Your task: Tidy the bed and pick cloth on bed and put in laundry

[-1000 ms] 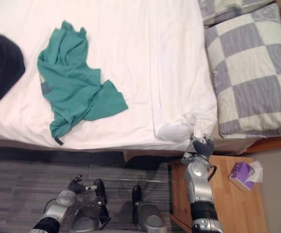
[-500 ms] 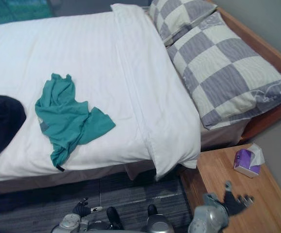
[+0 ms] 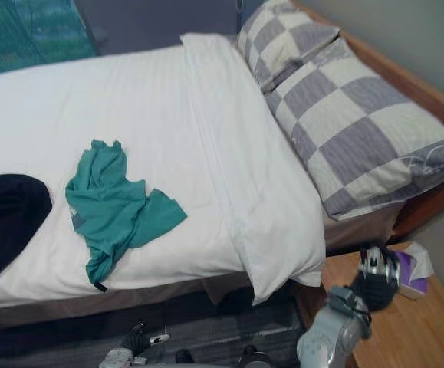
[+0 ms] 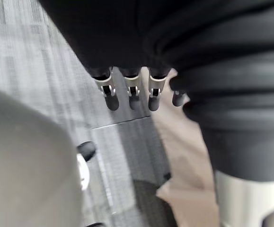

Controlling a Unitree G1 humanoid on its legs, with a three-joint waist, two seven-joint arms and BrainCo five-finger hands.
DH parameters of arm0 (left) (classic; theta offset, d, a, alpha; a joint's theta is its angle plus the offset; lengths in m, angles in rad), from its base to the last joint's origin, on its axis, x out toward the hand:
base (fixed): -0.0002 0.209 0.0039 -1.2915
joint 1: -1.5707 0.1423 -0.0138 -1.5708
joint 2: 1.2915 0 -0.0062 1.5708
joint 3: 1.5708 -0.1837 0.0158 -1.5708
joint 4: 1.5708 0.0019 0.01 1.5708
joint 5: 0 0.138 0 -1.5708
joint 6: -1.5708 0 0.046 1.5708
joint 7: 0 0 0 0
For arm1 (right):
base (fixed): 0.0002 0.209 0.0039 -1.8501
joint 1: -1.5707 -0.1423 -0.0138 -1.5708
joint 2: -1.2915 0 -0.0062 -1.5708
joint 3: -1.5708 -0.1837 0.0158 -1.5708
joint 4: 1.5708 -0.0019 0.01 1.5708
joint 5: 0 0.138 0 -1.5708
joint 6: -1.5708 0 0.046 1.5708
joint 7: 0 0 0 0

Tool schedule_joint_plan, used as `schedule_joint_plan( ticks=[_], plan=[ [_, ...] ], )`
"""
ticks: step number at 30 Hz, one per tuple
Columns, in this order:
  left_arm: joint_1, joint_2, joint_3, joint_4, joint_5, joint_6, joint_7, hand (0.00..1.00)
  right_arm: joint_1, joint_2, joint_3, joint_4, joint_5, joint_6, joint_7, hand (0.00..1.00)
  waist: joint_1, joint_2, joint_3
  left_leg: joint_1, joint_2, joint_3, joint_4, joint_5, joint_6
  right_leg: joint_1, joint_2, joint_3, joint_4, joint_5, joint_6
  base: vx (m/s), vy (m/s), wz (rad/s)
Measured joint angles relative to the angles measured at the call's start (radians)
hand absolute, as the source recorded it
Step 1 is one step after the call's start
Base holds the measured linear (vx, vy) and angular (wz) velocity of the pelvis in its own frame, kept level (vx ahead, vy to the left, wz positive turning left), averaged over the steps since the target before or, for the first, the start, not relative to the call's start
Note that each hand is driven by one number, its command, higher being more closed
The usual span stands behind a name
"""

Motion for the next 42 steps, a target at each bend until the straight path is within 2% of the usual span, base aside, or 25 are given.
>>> schedule_joint_plan(
  ticks=[2, 5, 8, 13, 16, 17, 18, 19, 21, 23, 24, 26, 27, 28, 32, 35, 38, 41, 42],
  plan=[
    [-0.036, 0.001, -0.006, 0.0, -0.032, -0.026, -0.001, 0.0, -0.156, -0.092, -0.017, -0.007, 0.057, 0.027, 0.089, 1.0, 0.001, 0.02, 0.076, -0.052, -0.01, -0.024, 0.003, 0.021, 0.01, -0.065, -0.009, -0.01, 0.053, -0.014, 0.003, -0.06, 0.005, 0.32],
    [-0.053, -0.005, -0.005, -0.002, -0.06, -0.071, -0.001, 0.0, -0.312, -0.167, 0.004, -0.047, 0.057, 0.052, 0.118, 1.0, 0.009, 0.049, 0.133, -0.101, -0.021, -0.036, 0.004, 0.036, 0.013, -0.146, -0.018, -0.01, 0.131, -0.044, 0.006, -0.05, -0.012, 0.16],
    [-0.07, -0.008, -0.001, -0.002, -0.086, -0.115, -0.001, 0.0, -0.378, -0.186, 0.033, -0.109, 0.089, 0.067, 0.133, 1.0, 0.031, 0.062, 0.174, -0.135, -0.032, -0.04, 0.004, 0.047, 0.013, -0.22, -0.031, -0.014, 0.222, -0.083, 0.001, 0.0, -0.046, 0.16],
    [-0.124, -0.032, 0.006, -0.002, -0.118, -0.178, 0.002, 0.0, -0.469, -0.215, 0.088, -0.207, 0.163, 0.068, 0.141, 1.0, 0.032, 0.068, 0.226, -0.266, -0.049, -0.042, 0.073, 0.048, 0.012, -0.39, -0.064, -0.013, 0.381, -0.144, -0.008, 0.01, -0.094, 0.21],
    [-0.195, -0.053, 0.005, -0.003, -0.132, -0.197, 0.039, 0.0, -0.563, -0.238, 0.145, -0.226, 0.216, 0.044, 0.133, 1.0, 0.031, 0.082, 0.269, -0.387, -0.045, -0.041, 0.086, 0.068, 0.004, -0.535, -0.064, -0.01, 0.436, -0.149, -0.016, -0.04, -0.122, 0.17],
    [-0.225, -0.062, 0.005, -0.006, -0.157, -0.214, 0.06, 0.0, -0.594, -0.243, 0.162, -0.226, 0.243, 0.027, 0.136, 1.0, 0.031, 0.088, 0.301, -0.42, -0.043, -0.04, 0.085, 0.079, 0.003, -0.574, -0.064, -0.011, 0.453, -0.147, -0.019, -0.05, -0.095, 0.13],
    [-0.226, -0.062, 0.005, -0.006, -0.158, -0.214, 0.06, 0.0, -0.594, -0.243, 0.163, -0.226, 0.243, 0.026, 0.136, 1.0, 0.031, 0.088, 0.302, -0.42, -0.043, -0.04, 0.085, 0.08, 0.003, -0.575, -0.064, -0.011, 0.454, -0.147, -0.019, -0.05, -0.086, 0.2],
    [-0.261, -0.064, 0.005, -0.011, -0.176, -0.233, 0.083, 0.0, -0.62, -0.24, 0.173, -0.226, 0.287, -0.007, 0.149, 1.0, 0.032, 0.091, 0.326, -0.483, -0.041, -0.039, 0.086, 0.094, 0.006, -0.647, -0.064, -0.017, 0.475, -0.145, -0.023, -0.04, -0.073, 0.26],
    [-0.292, -0.065, 0.007, -0.011, -0.203, -0.245, 0.109, 0.0, -0.64, -0.238, 0.172, -0.226, 0.334, -0.026, 0.182, 1.0, 0.034, 0.095, 0.334, -0.541, -0.041, -0.04, 0.084, 0.11, 0.011, -0.709, -0.065, -0.022, 0.493, -0.142, -0.026, -0.02, -0.057, 0.27],
    [-0.324, -0.088, 0.021, -0.012, -0.221, -0.26, 0.142, 0.0, -0.658, -0.238, 0.151, -0.221, 0.436, -0.066, 0.259, 1.0, 0.056, 0.1, 0.343, -0.603, -0.041, -0.034, 0.082, 0.126, 0.01, -0.779, -0.066, -0.022, 0.506, -0.141, -0.028, 0.0, -0.037, 0.17],
    [-0.326, -0.095, 0.026, -0.012, -0.228, -0.262, 0.147, 0.0, -0.662, -0.237, 0.143, -0.217, 0.455, -0.071, 0.281, 1.0, 0.056, 0.1, 0.343, -0.611, -0.041, -0.034, 0.081, 0.13, 0.008, -0.789, -0.066, -0.022, 0.508, -0.141, -0.029, 0.01, -0.036, 0.13],
    [-0.331, -0.135, 0.06, -0.008, -0.239, -0.261, 0.171, 0.0, -0.681, -0.231, 0.12, -0.193, 0.549, -0.087, 0.413, 1.0, 0.059, 0.1, 0.343, -0.645, -0.041, -0.029, 0.068, 0.15, -0.018, -0.827, -0.066, -0.023, 0.506, -0.135, -0.033, 0.02, -0.023, 0.11],
    [-0.331, -0.142, 0.064, -0.007, -0.239, -0.261, 0.174, 0.0, -0.683, -0.231, 0.119, -0.192, 0.563, -0.087, 0.434, 1.0, 0.059, 0.1, 0.343, -0.649, -0.041, -0.027, 0.068, 0.151, -0.019, -0.832, -0.066, -0.023, 0.506, -0.133, -0.034, 0.0, 0.0, 0.0],
    [-0.332, -0.164, 0.084, -0.002, -0.24, -0.261, 0.176, 0.0, -0.686, -0.23, 0.119, -0.176, 0.595, -0.082, 0.489, 1.0, 0.058, 0.1, 0.343, -0.654, -0.04, -0.015, 0.067, 0.151, -0.02, -0.84, -0.065, -0.022, 0.501, -0.132, -0.036, 0.01, -0.007, -0.04],
    [-0.352, -0.176, 0.136, 0.0, -0.243, -0.261, 0.183, 0.0, -0.676, -0.227, 0.12, -0.106, 0.65, -0.044, 0.592, 1.0, 0.056, 0.1, 0.343, -0.654, -0.027, -0.005, 0.057, 0.143, -0.031, -0.839, -0.048, -0.018, 0.468, -0.109, -0.037, 0.01, -0.004, -0.19],
    [-0.395, -0.203, 0.212, 0.0, -0.256, -0.265, 0.198, 0.0, -0.606, -0.189, 0.104, -0.066, 0.667, 0.005, 0.689, 1.0, 0.048, 0.1, 0.343, -0.651, -0.021, 0.021, 0.042, 0.138, -0.038, -0.838, -0.036, -0.003, 0.439, -0.091, -0.034, 0.02, 0.031, -0.21],
    [-0.41, -0.216, 0.256, -0.001, -0.283, -0.274, 0.197, 0.0, -0.496, -0.139, 0.102, -0.028, 0.678, 0.046, 0.705, 1.0, 0.026, 0.098, 0.343, -0.639, -0.021, 0.044, 0.043, 0.139, -0.036, -0.828, -0.035, 0.008, 0.428, -0.083, -0.03, 0.03, 0.03, -0.15],
    [-0.411, -0.217, 0.263, -0.002, -0.308, -0.272, 0.198, 0.0, -0.35, -0.083, 0.101, 0.206, 0.684, 0.099, 0.634, 1.0, 0.017, 0.097, 0.343, -0.585, -0.022, 0.08, 0.048, 0.139, -0.036, -0.782, -0.031, 0.032, 0.418, -0.08, -0.029, 0.04, 0.01, -0.32],
    [-0.411, -0.218, 0.266, -0.002, -0.318, -0.271, 0.198, 0.0, -0.321, -0.077, 0.102, 0.234, 0.684, 0.107, 0.622, 1.0, 0.016, 0.097, 0.343, -0.576, -0.022, 0.081, 0.049, 0.139, -0.036, -0.775, -0.03, 0.031, 0.417, -0.08, -0.029, 0.04, -0.019, -0.3]
  ],
)
